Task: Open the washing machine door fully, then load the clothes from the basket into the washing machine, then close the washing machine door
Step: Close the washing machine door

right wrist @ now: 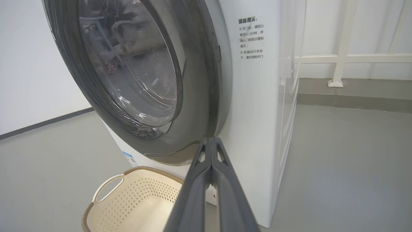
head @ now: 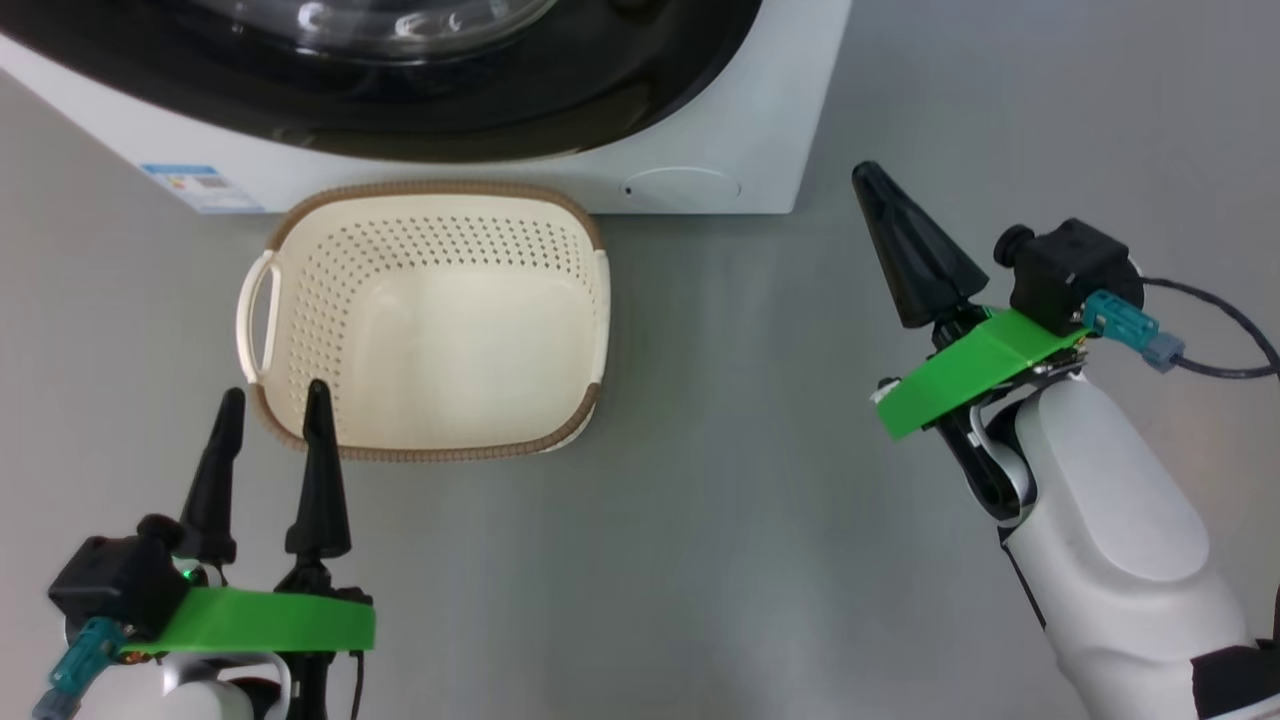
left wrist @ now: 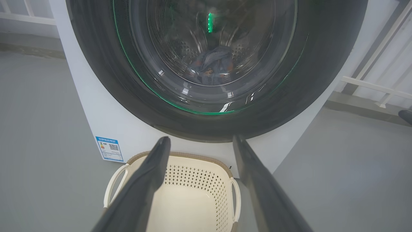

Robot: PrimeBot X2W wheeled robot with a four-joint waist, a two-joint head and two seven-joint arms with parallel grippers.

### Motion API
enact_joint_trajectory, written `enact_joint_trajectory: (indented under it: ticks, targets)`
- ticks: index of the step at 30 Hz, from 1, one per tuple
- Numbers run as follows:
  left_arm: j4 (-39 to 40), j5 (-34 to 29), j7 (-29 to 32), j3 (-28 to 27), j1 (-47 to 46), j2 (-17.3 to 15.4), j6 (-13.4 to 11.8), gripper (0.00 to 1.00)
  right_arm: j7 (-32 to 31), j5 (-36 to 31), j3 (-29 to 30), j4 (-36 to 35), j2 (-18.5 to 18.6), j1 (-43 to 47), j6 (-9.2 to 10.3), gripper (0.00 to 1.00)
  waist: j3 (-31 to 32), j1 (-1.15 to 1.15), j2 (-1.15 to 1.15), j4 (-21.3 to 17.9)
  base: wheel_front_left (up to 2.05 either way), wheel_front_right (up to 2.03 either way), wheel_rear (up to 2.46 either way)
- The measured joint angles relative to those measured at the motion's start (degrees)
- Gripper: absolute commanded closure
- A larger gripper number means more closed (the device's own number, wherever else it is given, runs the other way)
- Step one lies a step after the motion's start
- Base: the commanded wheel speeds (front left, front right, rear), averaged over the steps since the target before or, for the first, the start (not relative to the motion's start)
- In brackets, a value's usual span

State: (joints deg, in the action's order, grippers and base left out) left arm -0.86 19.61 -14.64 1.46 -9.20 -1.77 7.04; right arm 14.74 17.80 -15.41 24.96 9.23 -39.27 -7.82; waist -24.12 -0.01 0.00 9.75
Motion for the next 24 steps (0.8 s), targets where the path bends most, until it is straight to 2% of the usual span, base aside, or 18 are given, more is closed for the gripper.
enact_joint_trajectory:
  ticks: [6, 7, 8, 9, 24]
  targets:
    - [0.3, -1.0, 0.0, -1.3, 1.3, 0.0, 0.3, 0.00, 0.0, -0.1, 0.9, -1.0, 0.0, 3.3, 0.00, 0.98, 2.4, 0.00, 0.00, -2.0, 0.00, 0.00, 0.00]
    - [0.3, -1.2, 0.0, -1.5, 1.7, 0.0, 0.3, 0.00, 0.0, -0.1, 1.2, -1.2, 0.0, 3.9, 0.00, 0.71, 2.7, 0.00, 0.00, -2.3, 0.00, 0.00, 0.00]
    - [0.3, -1.3, 0.0, -1.8, 2.1, 0.0, 0.3, 0.00, 0.0, -0.1, 1.3, -1.4, 0.0, 4.4, 0.00, 0.52, 3.1, 0.00, 0.00, -2.7, 0.00, 0.00, 0.00]
    - [0.2, -1.6, 0.0, -1.9, 2.3, 0.0, 0.3, 0.00, 0.0, -0.2, 1.5, -1.5, 0.0, 5.1, 0.00, 0.00, 3.5, 0.00, 0.00, -3.0, 0.00, 0.00, 0.00]
    - [0.2, -2.7, 0.0, -7.2, 7.0, -0.1, 0.3, 0.00, 0.0, -2.1, 5.6, -6.1, -1.8, 16.9, 0.00, 0.00, 9.1, 0.00, 0.00, -10.5, 0.00, 0.00, 0.00]
